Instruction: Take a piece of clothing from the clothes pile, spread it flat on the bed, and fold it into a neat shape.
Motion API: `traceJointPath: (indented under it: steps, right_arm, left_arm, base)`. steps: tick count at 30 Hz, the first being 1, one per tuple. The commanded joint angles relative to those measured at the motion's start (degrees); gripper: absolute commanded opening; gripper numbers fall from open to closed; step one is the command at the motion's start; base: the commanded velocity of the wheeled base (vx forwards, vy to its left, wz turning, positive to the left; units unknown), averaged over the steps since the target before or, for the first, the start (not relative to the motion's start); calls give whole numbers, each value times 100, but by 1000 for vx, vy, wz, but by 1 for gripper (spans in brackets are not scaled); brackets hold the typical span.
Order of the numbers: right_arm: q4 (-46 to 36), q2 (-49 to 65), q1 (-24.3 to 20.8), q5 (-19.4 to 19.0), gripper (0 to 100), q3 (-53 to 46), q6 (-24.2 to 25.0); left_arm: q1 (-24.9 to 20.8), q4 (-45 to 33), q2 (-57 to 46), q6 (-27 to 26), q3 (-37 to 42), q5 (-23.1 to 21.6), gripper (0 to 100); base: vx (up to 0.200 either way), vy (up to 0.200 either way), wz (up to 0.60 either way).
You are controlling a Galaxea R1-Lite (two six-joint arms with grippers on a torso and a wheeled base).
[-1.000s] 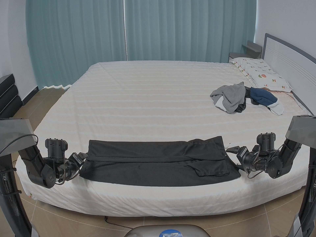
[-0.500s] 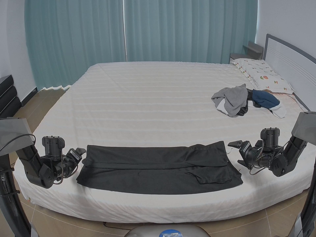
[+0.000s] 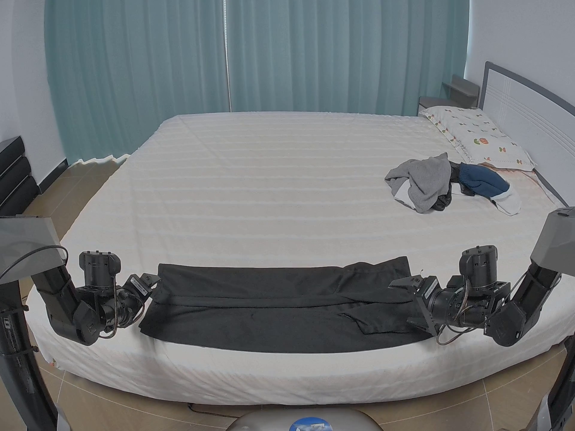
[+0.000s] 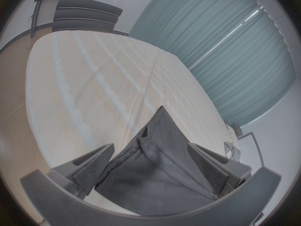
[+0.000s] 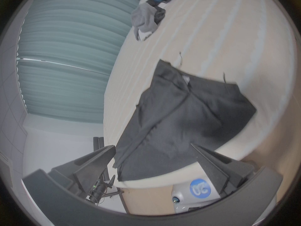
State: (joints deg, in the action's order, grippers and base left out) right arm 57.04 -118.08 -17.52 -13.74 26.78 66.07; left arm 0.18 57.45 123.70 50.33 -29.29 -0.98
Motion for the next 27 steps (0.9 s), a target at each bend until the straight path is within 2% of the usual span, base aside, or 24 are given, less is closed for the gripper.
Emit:
traceJointPath:
  steps: [1, 6, 10, 12, 27]
  right_arm:
    - [237, -101, -270, 20, 100, -182, 125]
    - [422, -347, -296, 56, 100, -200, 125]
    - [431, -558, -375, 354, 100, -94, 116]
    - [554, -752, -410, 627, 100, 29, 108]
    - [1494, -1130, -358, 820, 100, 38, 116]
  left_arm:
    - [8, 3, 76, 3, 29, -157, 100]
    - [43, 11, 251, -6, -41, -157, 100]
    - [52, 91, 374, -6, -68, -157, 100]
    - [78, 381, 445, 3, 3, -157, 100]
    - [114, 504, 524, 3, 20, -166, 100]
  base:
    - [0, 0, 0]
    - [0, 0, 0]
    - [0, 0, 0]
    - [0, 0, 0]
    - [0, 0, 0]
